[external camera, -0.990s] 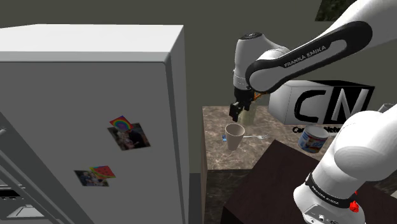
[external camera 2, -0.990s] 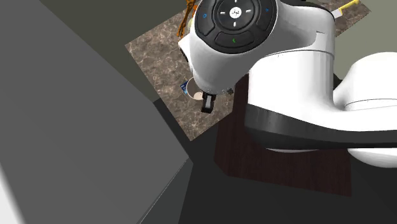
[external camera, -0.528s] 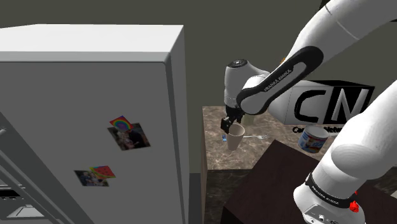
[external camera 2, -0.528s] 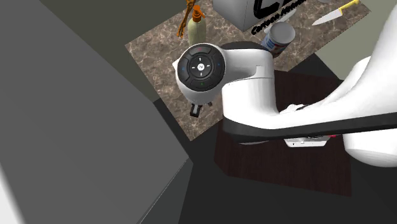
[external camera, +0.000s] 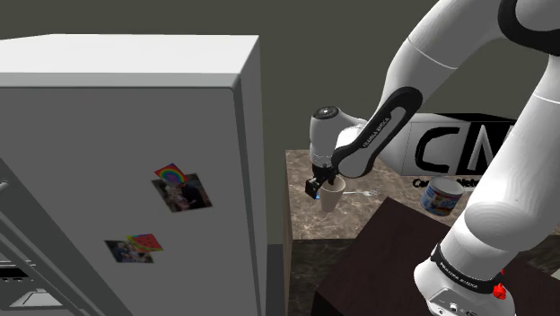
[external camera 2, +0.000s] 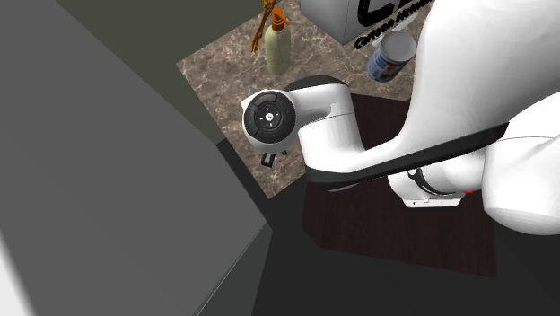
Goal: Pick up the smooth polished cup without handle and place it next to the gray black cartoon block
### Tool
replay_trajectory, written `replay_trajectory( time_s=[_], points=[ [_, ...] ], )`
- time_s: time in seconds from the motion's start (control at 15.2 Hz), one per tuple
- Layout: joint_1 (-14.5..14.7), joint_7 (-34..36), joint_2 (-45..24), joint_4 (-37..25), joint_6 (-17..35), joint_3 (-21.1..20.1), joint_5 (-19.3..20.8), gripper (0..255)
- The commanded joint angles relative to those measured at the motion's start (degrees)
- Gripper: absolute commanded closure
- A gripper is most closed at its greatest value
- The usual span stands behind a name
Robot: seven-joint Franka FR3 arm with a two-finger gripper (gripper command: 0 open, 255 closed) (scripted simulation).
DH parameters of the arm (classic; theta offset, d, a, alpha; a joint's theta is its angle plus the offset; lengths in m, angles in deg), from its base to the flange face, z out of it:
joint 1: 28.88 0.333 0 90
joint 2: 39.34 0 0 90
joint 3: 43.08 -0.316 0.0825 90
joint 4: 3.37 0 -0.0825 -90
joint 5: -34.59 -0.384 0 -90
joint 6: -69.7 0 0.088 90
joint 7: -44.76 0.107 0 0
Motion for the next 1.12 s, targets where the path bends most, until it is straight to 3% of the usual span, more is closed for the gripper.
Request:
replay_trajectory(
  time_s=[0.0,0.13,0.59,0.66,1.06],
  points=[
    [-0.16,1.68,-2.00,-0.36,1.51,0.54,2.28,0],
    [-0.17,2.98,-3.52,-0.66,2.60,1.10,4.06,0],
    [-0.14,2.98,-3.52,-0.66,2.60,1.12,4.05,0],
    [-0.14,2.98,-3.52,-0.66,2.60,1.12,4.05,255],
    [-0.14,2.99,-3.50,-0.64,2.60,1.12,4.04,255]
  ],
)
